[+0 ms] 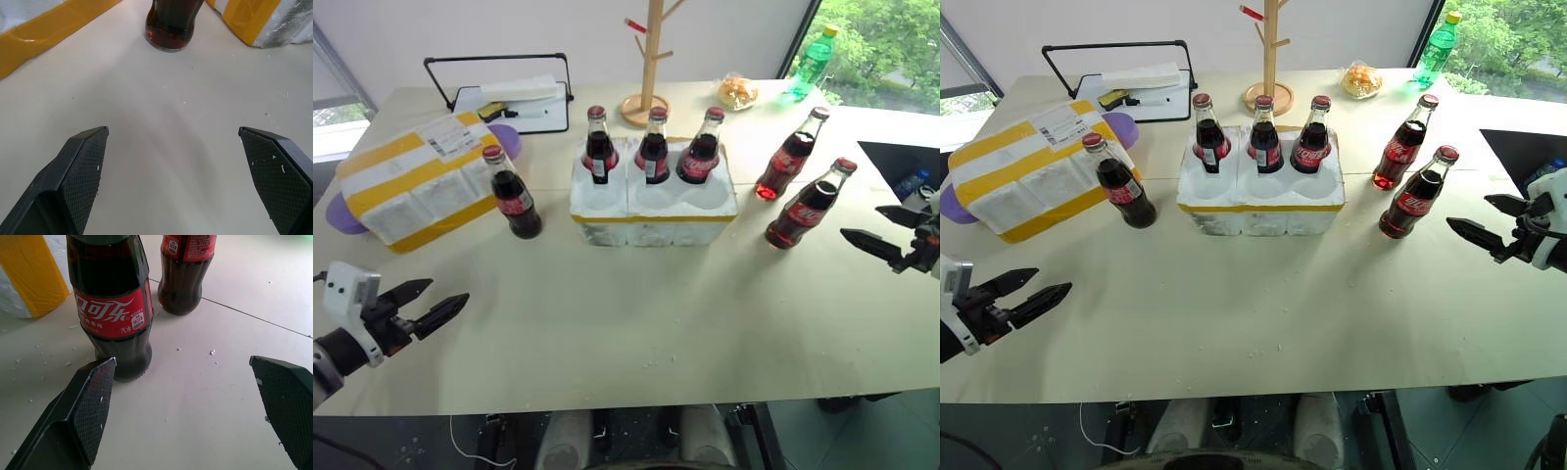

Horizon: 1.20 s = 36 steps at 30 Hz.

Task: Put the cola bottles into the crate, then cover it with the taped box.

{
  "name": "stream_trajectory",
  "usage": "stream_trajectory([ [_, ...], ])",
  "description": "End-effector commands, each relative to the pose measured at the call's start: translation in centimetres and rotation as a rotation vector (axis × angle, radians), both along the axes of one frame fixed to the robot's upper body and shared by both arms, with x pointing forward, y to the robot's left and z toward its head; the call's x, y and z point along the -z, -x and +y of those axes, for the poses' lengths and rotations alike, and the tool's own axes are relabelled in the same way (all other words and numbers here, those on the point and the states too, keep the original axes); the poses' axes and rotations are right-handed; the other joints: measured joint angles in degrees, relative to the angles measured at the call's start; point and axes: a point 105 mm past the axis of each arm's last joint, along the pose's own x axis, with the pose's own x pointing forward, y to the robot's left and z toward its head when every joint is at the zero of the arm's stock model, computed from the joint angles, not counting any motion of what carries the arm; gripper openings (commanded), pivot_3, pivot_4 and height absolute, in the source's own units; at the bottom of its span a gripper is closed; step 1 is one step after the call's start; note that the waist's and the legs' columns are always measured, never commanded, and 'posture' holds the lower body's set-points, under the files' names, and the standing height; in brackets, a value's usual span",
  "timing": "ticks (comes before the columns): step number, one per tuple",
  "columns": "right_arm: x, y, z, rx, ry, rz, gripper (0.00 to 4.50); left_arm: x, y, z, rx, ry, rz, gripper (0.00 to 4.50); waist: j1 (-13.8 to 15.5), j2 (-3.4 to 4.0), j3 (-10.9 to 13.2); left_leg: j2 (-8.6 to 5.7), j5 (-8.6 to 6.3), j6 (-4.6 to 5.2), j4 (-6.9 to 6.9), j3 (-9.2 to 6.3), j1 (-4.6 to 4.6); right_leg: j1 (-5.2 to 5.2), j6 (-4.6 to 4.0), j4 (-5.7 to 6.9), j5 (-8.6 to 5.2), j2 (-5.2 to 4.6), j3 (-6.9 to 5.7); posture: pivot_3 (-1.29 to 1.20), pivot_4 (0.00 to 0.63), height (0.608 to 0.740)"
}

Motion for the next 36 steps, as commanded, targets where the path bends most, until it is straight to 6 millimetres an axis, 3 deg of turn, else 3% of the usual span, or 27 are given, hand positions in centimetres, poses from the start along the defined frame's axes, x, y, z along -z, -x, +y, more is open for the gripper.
stream_trajectory([
  [1,-2.2,0.2,-0.3,0.005,0.032,-0.066,4.50,-0.7,0.0,-0.2,0.022,-0.021,-0.027,4.45,-0.01,0.00,0.00,0.00,0.00,0.00,0.00,0.00,0.00,0.00,0.00,0.00,0.00,0.00,0.00,0.00,0.150,0.740],
  [8,-2.1,0.1,-0.2,0.004,0.029,-0.067,4.50,-1.5,-0.9,1.1,-0.042,-0.026,-0.070,4.45,0.06,0.00,0.00,0.00,0.01,0.00,0.00,0.00,0.00,0.00,0.00,0.01,0.00,0.01,0.00,0.00,0.150,0.740],
  [14,-2.5,0.0,-0.1,0.006,0.000,-0.062,4.50,-2.4,-1.5,1.2,-0.026,-0.012,-0.100,4.45,0.07,0.00,0.00,0.00,0.07,0.09,0.01,0.01,0.00,0.01,0.01,0.02,0.00,0.01,0.00,0.00,0.150,0.740],
  [18,-4.7,0.2,0.4,-0.015,-0.044,-0.095,4.50,-4.3,-2.4,0.9,0.009,-0.018,-0.150,4.45,0.18,0.00,0.00,0.00,0.08,0.09,0.03,0.01,0.00,0.01,0.01,0.03,0.00,0.00,0.00,0.00,0.150,0.740],
  [20,-6.2,0.6,1.5,-0.074,-0.090,-0.107,4.50,-4.8,-2.6,0.5,0.040,-0.014,-0.150,4.45,0.16,0.10,-0.02,0.00,0.06,0.06,0.03,0.01,0.00,0.00,0.00,0.04,0.01,-0.01,0.01,0.00,0.150,0.740],
  [25,-9.9,3.4,6.8,-0.335,-0.133,-0.110,4.50,-5.6,-3.6,-0.1,0.135,-0.046,-0.141,4.45,0.29,0.13,-0.02,0.02,0.07,0.08,0.00,0.00,0.00,-0.04,0.01,0.07,0.01,0.02,0.01,0.00,0.150,0.740],
  [29,-11.4,5.6,10.4,-0.486,-0.106,-0.088,4.50,-6.5,-5.2,-0.9,0.193,-0.056,-0.161,4.45,0.53,0.12,-0.03,0.01,-0.17,0.24,0.03,-0.02,-0.01,-0.02,0.00,0.04,0.01,0.00,0.00,0.00,0.150,0.740],
  [36,-12.8,7.5,15.1,-0.658,-0.106,-0.105,4.50,-6.4,-8.3,-2.8,0.268,-0.025,-0.180,4.45,0.38,0.11,-0.02,0.00,-0.14,0.17,0.04,-0.01,-0.04,-0.05,0.02,0.05,0.03,-0.01,0.01,0.00,0.150,0.740],
])
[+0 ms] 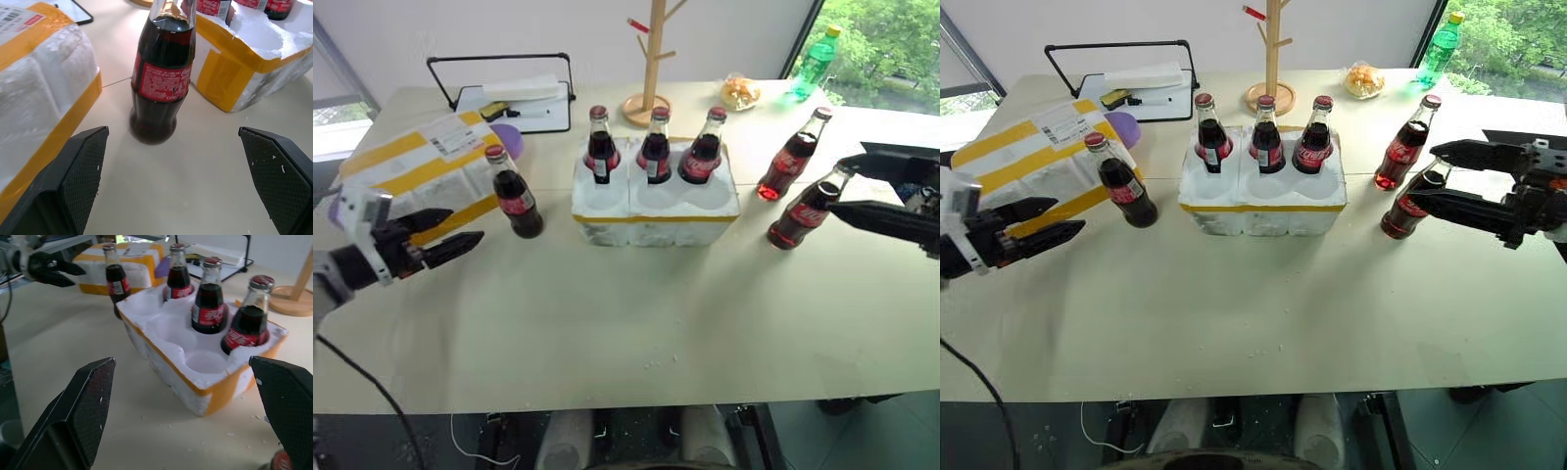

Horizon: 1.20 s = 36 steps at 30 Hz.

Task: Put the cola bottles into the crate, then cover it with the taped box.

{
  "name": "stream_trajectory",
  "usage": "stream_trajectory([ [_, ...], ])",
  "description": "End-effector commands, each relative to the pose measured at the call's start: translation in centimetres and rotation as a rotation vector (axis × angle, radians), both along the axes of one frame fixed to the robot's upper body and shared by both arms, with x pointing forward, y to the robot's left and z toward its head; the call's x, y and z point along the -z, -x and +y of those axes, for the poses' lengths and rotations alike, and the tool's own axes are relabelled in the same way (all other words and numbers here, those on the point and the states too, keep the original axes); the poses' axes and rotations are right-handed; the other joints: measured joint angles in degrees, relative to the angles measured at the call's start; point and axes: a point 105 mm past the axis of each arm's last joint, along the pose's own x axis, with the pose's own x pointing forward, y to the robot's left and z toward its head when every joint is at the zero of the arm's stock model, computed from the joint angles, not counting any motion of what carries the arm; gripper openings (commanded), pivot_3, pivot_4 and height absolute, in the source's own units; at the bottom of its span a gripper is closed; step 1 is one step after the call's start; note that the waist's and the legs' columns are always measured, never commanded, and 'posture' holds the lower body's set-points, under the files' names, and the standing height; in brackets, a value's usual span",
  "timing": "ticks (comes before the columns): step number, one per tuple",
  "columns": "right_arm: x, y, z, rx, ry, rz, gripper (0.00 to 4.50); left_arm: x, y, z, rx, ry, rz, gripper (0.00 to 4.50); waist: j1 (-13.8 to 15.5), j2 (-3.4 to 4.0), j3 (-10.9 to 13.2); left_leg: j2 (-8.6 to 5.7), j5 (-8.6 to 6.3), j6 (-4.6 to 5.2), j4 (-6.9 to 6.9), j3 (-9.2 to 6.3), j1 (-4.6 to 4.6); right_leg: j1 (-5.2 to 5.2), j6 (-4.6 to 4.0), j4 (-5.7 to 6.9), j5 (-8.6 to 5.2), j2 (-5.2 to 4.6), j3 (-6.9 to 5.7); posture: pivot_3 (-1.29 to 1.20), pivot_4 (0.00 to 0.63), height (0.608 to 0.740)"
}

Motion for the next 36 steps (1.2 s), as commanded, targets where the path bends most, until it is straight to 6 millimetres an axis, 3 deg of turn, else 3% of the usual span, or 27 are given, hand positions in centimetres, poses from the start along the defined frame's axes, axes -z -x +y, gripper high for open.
stream_trajectory([
  [1,-1.3,1.0,2.3,-0.079,0.015,-0.077,4.50,-0.1,-1.7,-0.8,0.030,0.004,-0.029,4.45,0.10,0.00,0.00,0.00,0.05,-0.08,0.00,0.00,0.00,0.01,0.01,0.00,0.00,0.00,0.00,0.00,0.150,0.740],
  [14,-1.0,0.4,4.1,-0.097,-0.049,-0.093,4.50,0.3,-6.6,-4.0,0.095,-0.011,-0.075,4.45,0.08,-0.16,0.02,-0.04,0.22,0.01,0.08,0.02,-0.08,0.03,0.23,0.04,0.14,0.01,-0.02,0.00,0.150,0.740],
  [25,-0.9,0.3,4.6,-0.093,-0.064,-0.097,4.50,0.8,-7.8,-5.3,0.129,-0.020,-0.090,4.45,0.06,-0.18,0.02,-0.04,0.23,0.03,0.11,0.02,-0.07,0.04,0.24,0.09,0.14,0.01,-0.02,0.00,0.150,0.740],
  [28,-1.0,0.3,4.7,-0.096,-0.062,-0.097,4.50,0.6,-7.8,-5.5,0.145,-0.001,-0.092,3.64,0.08,-0.19,0.02,-0.04,0.23,0.03,0.12,0.02,-0.07,0.04,0.25,0.10,0.15,0.01,-0.02,0.00,0.150,0.740],
  [30,-1.0,0.3,4.7,-0.095,-0.060,-0.097,4.50,0.5,-7.7,-5.6,0.152,-0.002,-0.092,2.79,0.12,-0.19,0.02,-0.05,0.23,0.04,0.13,0.02,-0.08,0.05,0.25,0.10,0.15,0.00,-0.02,0.00,0.150,0.740],
  [36,-0.7,0.1,4.6,-0.082,-0.048,-0.089,4.50,-0.9,-7.3,-6.0,0.197,-0.026,-0.083,2.77,0.07,-0.23,0.05,-0.05,0.22,0.04,0.14,0.01,-0.08,0.05,0.25,0.11,0.15,0.01,-0.02,0.00,0.150,0.740],
])
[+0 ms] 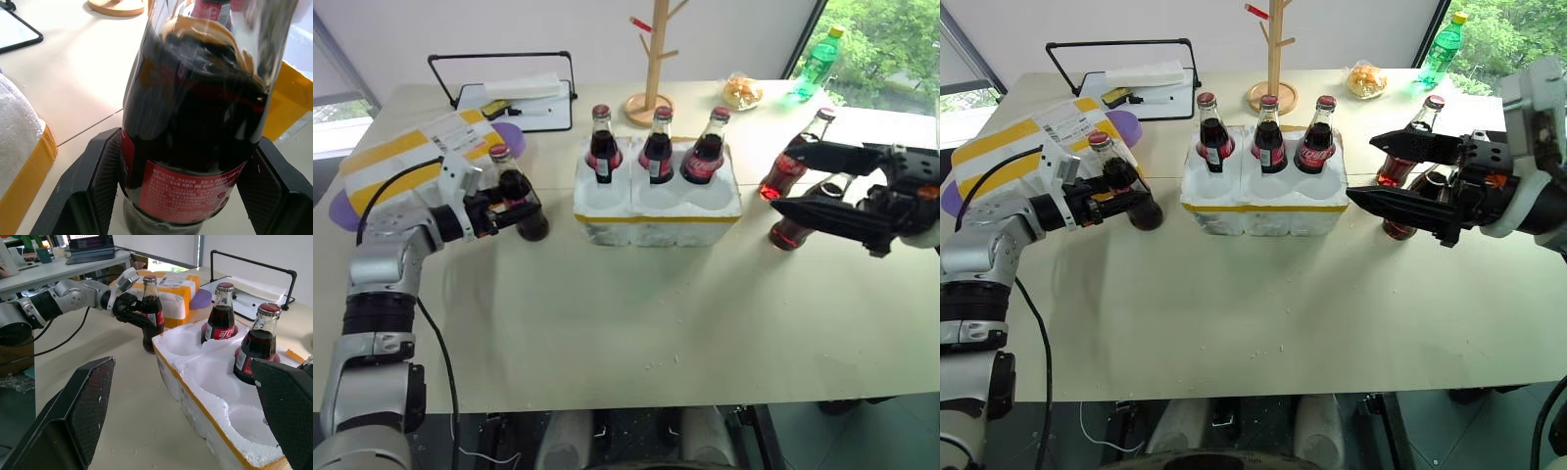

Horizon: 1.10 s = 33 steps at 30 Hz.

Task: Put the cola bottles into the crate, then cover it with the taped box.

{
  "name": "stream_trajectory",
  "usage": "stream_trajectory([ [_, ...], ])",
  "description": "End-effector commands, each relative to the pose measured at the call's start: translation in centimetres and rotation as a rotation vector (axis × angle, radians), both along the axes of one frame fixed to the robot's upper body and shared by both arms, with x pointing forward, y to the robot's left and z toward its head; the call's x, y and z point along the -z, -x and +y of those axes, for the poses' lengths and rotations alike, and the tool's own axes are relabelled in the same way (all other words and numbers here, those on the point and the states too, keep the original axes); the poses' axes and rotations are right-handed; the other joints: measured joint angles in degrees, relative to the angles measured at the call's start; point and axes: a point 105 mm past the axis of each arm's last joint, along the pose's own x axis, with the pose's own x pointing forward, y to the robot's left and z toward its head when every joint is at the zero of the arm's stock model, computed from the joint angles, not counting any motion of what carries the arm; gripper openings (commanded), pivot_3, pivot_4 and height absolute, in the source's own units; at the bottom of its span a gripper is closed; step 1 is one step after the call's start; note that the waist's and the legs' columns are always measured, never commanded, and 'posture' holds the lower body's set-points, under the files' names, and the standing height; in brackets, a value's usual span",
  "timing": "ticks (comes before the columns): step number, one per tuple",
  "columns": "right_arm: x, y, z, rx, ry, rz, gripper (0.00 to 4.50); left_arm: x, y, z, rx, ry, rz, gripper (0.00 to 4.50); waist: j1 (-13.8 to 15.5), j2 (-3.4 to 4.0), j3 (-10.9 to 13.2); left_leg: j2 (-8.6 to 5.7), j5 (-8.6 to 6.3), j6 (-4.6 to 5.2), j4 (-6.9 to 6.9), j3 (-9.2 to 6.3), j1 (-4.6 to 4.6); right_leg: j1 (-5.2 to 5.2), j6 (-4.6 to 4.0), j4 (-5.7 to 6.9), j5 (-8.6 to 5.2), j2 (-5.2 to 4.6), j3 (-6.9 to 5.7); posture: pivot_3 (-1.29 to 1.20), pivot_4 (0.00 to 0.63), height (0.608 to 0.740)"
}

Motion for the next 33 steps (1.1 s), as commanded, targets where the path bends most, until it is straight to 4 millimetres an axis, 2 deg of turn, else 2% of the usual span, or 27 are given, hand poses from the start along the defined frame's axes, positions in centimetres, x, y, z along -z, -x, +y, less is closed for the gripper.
stream_trajectory([
  [1,-0.5,0.5,0.2,-0.007,0.019,-0.046,4.50,-3.6,0.8,-1.3,0.104,-0.010,-0.057,2.77,-0.03,-0.04,0.02,0.00,0.00,0.00,0.00,0.00,0.00,0.00,0.00,0.00,0.00,0.00,0.00,0.00,0.150,0.740],
  [6,-0.1,0.3,0.2,-0.004,0.029,-0.038,4.50,-8.7,2.2,-2.8,0.260,-0.017,-0.099,2.77,0.01,-0.55,0.33,0.01,0.01,-0.01,0.04,-0.05,-0.07,-0.02,0.01,0.04,0.00,0.06,0.00,0.00,0.150,0.740],
  [10,0.1,0.1,0.3,-0.003,0.011,-0.031,4.50,-12.5,2.4,-4.5,0.368,-0.019,-0.157,2.77,0.03,-0.63,0.37,-0.01,0.01,-0.01,0.05,-0.06,-0.09,-0.01,0.01,0.03,0.00,0.07,0.00,0.00,0.150,0.740],
  [13,0.1,-0.1,0.4,0.002,-0.011,-0.030,4.50,-14.7,2.1,-5.9,0.430,0.001,-0.191,2.77,0.01,-0.64,0.36,-0.03,0.02,0.00,0.04,-0.04,-0.07,0.04,0.05,0.04,0.01,0.09,-0.01,0.00,0.150,0.740],
  [15,0.3,-0.3,0.3,0.018,-0.019,-0.032,4.50,-15.3,1.7,-7.1,0.474,0.006,-0.204,2.77,-0.03,-0.64,0.36,-0.03,0.02,0.01,0.05,0.00,-0.06,0.04,0.07,0.04,0.02,0.09,0.00,0.00,0.150,0.740],
  [17,0.4,-0.4,0.2,0.033,-0.023,-0.032,4.50,-15.1,1.2,-8.2,0.506,-0.004,-0.207,2.77,-0.02,-0.64,0.36,-0.04,0.03,0.01,0.05,0.03,-0.05,0.05,0.08,0.04,0.01,0.10,0.00,0.00,0.150,0.740],
  [23,0.8,-0.3,-0.2,0.083,-0.024,-0.038,4.50,-12.3,-0.3,-11.6,0.577,-0.030,-0.172,2.77,-0.04,-0.69,0.40,-0.05,0.03,0.01,0.05,0.06,-0.09,0.04,0.11,0.05,0.02,0.10,0.00,0.00,0.150,0.740],
  [26,0.9,-0.2,-0.1,0.090,-0.027,-0.034,4.50,-10.9,-0.7,-12.1,0.579,-0.053,-0.157,2.77,-0.09,-0.71,0.42,-0.04,0.03,0.01,0.05,0.03,-0.10,0.02,0.12,0.05,0.03,0.11,0.00,0.00,0.150,0.740],
  [30,1.2,0.0,0.1,0.106,-0.038,-0.031,4.50,-8.0,-1.8,-12.4,0.534,-0.110,-0.138,2.77,0.13,-0.70,0.41,-0.02,0.03,0.01,0.06,-0.01,-0.05,0.03,0.11,0.04,0.03,0.08,0.00,0.00,0.150,0.740],
  [33,1.3,0.0,0.2,0.114,-0.043,-0.027,4.50,-7.7,-1.7,-12.1,0.532,-0.128,-0.144,2.77,0.00,-0.73,0.43,-0.04,0.02,0.02,0.14,-0.06,-0.07,0.04,0.11,0.02,0.04,0.06,0.00,0.00,0.150,0.740],
])
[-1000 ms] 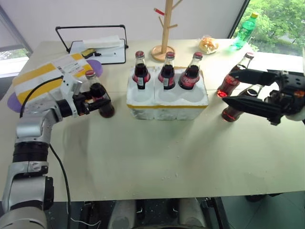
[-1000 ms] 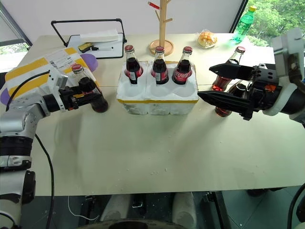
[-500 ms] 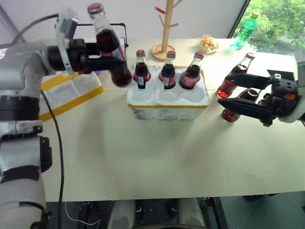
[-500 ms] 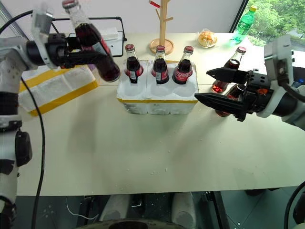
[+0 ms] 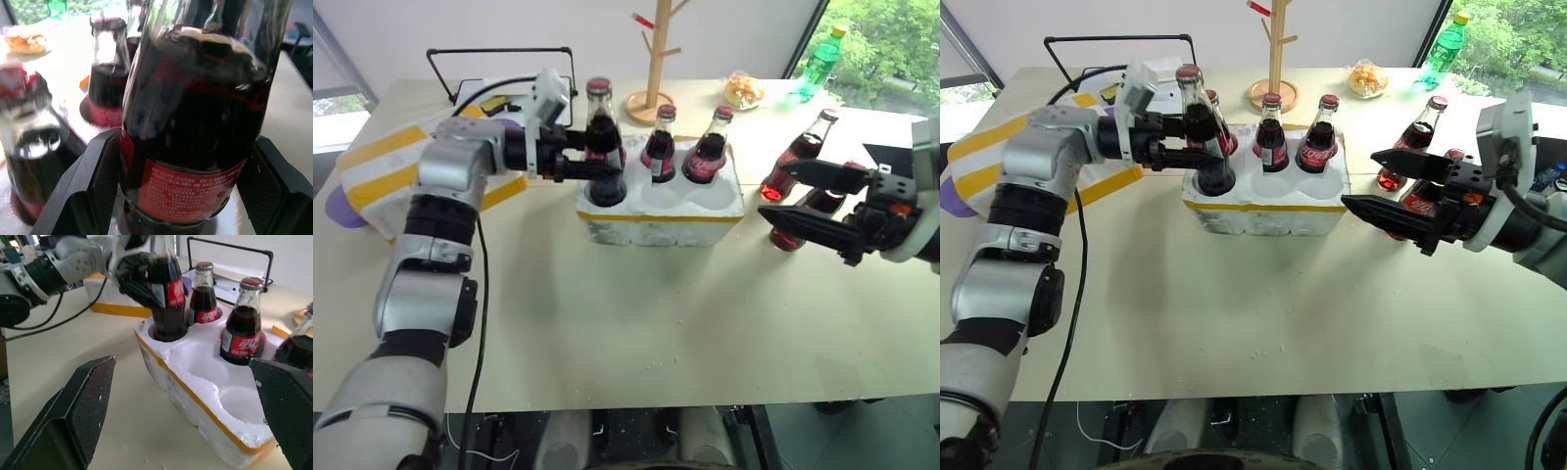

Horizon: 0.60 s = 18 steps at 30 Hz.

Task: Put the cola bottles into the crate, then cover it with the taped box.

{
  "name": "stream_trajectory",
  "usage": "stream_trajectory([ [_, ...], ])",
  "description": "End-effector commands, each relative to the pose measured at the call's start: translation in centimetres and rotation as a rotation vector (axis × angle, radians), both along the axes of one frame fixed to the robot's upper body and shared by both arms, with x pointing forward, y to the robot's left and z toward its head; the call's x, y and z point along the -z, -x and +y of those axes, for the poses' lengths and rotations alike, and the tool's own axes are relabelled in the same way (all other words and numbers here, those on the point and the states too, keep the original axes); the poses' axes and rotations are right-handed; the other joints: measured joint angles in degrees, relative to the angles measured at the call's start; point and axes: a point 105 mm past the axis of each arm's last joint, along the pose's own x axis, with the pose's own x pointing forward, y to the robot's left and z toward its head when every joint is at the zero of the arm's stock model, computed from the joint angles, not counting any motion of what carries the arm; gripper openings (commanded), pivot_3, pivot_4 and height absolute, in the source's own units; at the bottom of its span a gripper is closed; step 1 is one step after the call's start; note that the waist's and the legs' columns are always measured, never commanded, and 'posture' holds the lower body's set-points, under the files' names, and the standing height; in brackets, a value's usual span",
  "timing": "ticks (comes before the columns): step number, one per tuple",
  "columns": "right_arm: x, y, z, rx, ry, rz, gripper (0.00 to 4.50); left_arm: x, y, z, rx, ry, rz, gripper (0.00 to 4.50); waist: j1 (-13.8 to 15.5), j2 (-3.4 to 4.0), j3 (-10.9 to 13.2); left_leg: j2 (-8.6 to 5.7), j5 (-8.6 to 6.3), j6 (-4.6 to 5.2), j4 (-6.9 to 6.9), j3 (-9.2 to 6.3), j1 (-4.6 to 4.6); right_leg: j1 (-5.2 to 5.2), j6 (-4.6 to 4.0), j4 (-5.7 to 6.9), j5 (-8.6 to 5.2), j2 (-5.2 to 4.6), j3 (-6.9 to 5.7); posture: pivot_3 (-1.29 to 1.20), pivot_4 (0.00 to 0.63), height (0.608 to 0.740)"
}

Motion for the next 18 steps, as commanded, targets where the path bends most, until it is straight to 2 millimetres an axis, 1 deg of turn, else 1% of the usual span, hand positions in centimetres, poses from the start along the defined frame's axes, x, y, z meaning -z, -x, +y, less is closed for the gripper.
stream_trajectory([
  [1,-1.0,0.5,0.1,0.007,-0.008,-0.053,4.50,-1.4,0.1,0.2,0.009,-0.007,-0.079,2.77,-0.09,-0.07,0.04,0.00,-0.01,0.01,0.01,0.00,-0.01,-0.01,0.00,0.01,0.00,0.00,0.00,0.00,0.150,0.740],
  [4,-0.8,0.3,0.0,0.016,-0.011,-0.050,4.50,-0.5,0.1,0.5,-0.001,-0.041,-0.080,2.77,-0.10,-0.11,0.06,0.01,-0.01,0.02,0.00,-0.01,-0.06,-0.04,0.00,0.02,0.00,0.01,0.00,0.00,0.150,0.740],
  [7,-0.6,-0.2,0.0,0.031,-0.003,-0.049,4.50,0.8,0.0,0.3,-0.024,-0.036,-0.061,2.77,-0.14,-0.09,0.05,0.02,-0.02,0.03,-0.01,-0.01,-0.04,-0.04,0.00,0.02,0.00,0.03,0.00,0.00,0.150,0.740],
  [9,-0.2,-0.6,0.0,0.050,0.025,-0.044,4.50,1.4,-0.2,0.2,-0.047,-0.024,-0.064,2.77,-0.15,-0.09,0.05,0.03,-0.02,0.03,0.00,0.00,-0.03,-0.03,0.00,0.02,0.00,0.02,0.00,0.00,0.150,0.740],
  [11,0.2,-0.9,-0.1,0.070,0.050,-0.040,4.50,1.5,-0.4,0.2,-0.064,0.001,-0.057,3.82,-0.12,-0.09,0.05,0.03,-0.02,0.03,0.02,-0.01,-0.02,-0.02,0.00,0.02,0.00,0.02,0.00,0.00,0.150,0.740],
  [13,0.2,-1.1,-0.2,0.079,0.053,-0.042,4.50,1.5,-0.3,0.3,-0.067,0.009,-0.053,4.47,-0.07,-0.08,0.04,0.02,-0.02,0.03,0.04,-0.01,0.00,-0.01,0.00,0.03,0.00,0.00,0.01,0.00,0.150,0.740],
  [17,-0.1,-1.3,-0.4,0.090,0.058,-0.052,4.50,0.9,0.4,0.8,-0.059,0.010,-0.075,4.47,-0.15,-0.08,0.04,0.02,-0.02,0.03,0.05,-0.01,0.00,-0.01,0.00,0.03,0.00,0.00,0.01,0.00,0.150,0.740],
  [18,-0.2,-1.3,-0.4,0.089,0.056,-0.053,4.50,0.3,0.7,1.0,-0.055,0.026,-0.075,4.47,-0.14,-0.08,0.04,0.02,-0.02,0.03,0.05,-0.01,0.00,-0.01,0.00,0.03,0.00,0.01,0.01,0.00,0.150,0.740],
])
